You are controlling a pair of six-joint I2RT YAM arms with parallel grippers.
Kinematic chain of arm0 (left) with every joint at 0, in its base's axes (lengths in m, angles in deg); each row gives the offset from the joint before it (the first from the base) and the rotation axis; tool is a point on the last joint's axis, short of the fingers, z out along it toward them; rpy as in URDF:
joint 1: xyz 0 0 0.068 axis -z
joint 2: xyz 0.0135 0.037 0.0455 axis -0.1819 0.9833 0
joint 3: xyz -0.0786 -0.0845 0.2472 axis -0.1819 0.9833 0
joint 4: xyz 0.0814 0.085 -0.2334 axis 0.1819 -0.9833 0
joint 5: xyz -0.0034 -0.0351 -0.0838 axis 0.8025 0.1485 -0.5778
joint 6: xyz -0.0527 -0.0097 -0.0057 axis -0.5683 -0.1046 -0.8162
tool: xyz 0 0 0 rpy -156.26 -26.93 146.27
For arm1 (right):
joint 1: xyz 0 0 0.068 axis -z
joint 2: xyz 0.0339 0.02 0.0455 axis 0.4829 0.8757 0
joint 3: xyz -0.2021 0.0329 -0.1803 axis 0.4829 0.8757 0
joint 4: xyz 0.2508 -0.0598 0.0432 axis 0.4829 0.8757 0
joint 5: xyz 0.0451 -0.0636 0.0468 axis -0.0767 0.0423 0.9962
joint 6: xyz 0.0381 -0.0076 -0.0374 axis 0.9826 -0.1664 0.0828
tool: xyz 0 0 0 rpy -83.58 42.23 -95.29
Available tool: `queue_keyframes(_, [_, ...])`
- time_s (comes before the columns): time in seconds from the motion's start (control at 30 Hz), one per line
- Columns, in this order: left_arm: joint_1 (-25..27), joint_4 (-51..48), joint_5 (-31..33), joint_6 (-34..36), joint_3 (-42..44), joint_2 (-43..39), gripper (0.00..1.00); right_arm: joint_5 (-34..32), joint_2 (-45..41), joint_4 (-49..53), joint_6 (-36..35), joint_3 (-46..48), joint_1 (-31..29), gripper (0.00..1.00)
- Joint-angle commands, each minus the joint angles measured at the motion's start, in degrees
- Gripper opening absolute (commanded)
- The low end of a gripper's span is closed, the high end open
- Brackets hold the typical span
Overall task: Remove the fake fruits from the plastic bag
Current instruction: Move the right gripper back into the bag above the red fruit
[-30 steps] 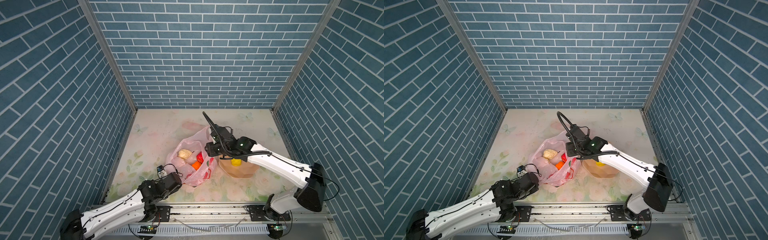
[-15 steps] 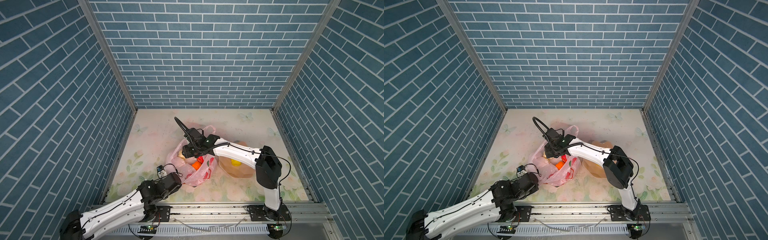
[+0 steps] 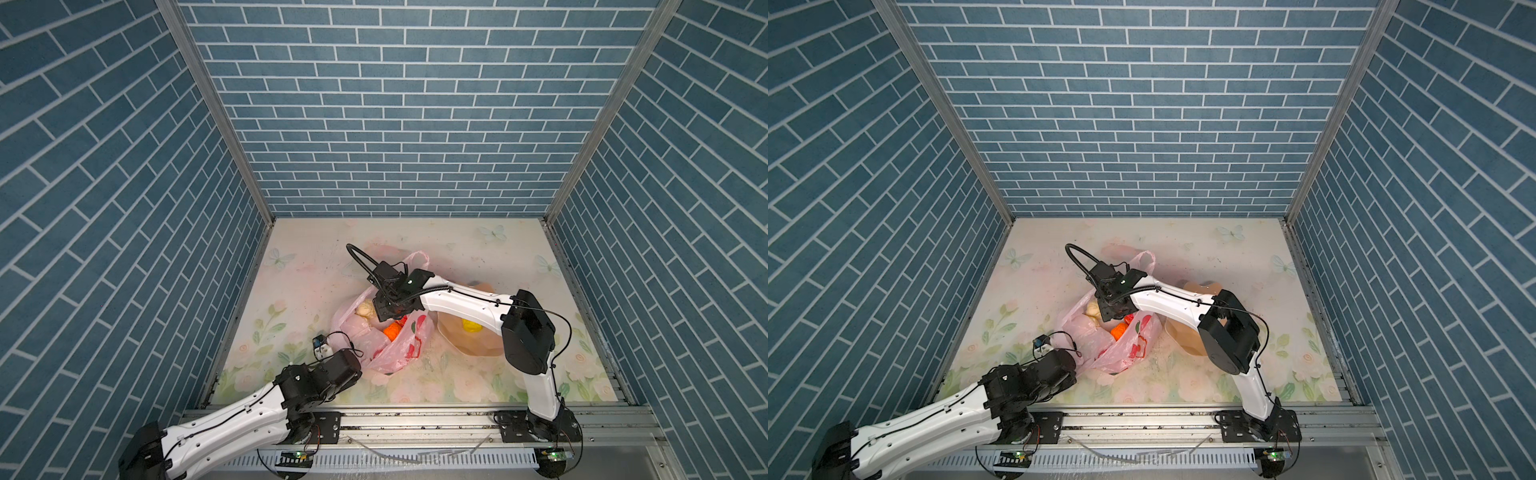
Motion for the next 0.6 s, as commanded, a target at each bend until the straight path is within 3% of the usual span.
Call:
queue_keyframes(0.0, [0.5, 0.0, 0.0, -0.2, 1.3, -0.3, 0.13, -4.9, 0.1, 4.5, -2.0, -2.7, 0.2, 0.65])
queue_keyframes(0.57, [0.5, 1.6, -0.4, -0.3, 1.8, 0.9, 0.13, -6.3, 1.9, 7.3, -1.4, -1.2, 1.2, 0.75])
